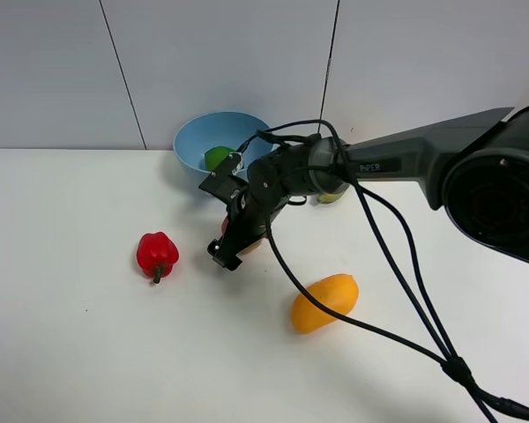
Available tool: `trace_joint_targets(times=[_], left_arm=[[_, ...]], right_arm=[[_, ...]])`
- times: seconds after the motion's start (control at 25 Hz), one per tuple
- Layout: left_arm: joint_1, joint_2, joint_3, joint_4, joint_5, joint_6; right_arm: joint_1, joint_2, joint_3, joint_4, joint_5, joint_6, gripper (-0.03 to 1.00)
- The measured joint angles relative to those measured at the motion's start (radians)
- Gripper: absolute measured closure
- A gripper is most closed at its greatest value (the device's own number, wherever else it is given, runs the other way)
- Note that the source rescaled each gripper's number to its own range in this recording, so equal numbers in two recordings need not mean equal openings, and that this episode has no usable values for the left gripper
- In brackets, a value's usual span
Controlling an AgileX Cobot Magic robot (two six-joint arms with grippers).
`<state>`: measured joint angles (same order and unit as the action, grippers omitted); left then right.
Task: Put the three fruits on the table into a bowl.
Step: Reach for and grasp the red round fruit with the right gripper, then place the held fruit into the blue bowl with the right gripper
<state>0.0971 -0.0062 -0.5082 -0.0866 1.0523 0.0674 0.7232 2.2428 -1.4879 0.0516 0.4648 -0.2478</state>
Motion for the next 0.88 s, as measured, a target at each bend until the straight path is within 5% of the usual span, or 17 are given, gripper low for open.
trace_joint_targets(times=[0.12,0.2,0.24,0.28,0.64,0.88], left_arm=[[0.0,0.0,0.0,0.0,0.0,0.0],[0.0,0.0,0.0,0.0,0.0,0.0],[0.0,0.0,0.0,0.0,0.0,0.0],[0.0,0.0,0.0,0.0,0.0,0.0],[0.0,0.0,0.0,0.0,-0.001,0.0],[0.0,0.0,0.0,0.0,-0.001,0.0]], right_arm=[[0.0,0.007,0.0,0.0,-0.029,0.005,-0.02],[0.0,0.007,0.0,0.0,-0.048,0.006,0.28],[0.0,0.007,0.0,0.0,-0.05,0.007,0.6],[0.0,0.007,0.0,0.003,-0.048,0.009,0.75],[0.0,-0.143,0.003,0.047,0.183,0.048,0.75],[-0.026,-0.314,-0.056,0.026,0.14,0.056,0.75]])
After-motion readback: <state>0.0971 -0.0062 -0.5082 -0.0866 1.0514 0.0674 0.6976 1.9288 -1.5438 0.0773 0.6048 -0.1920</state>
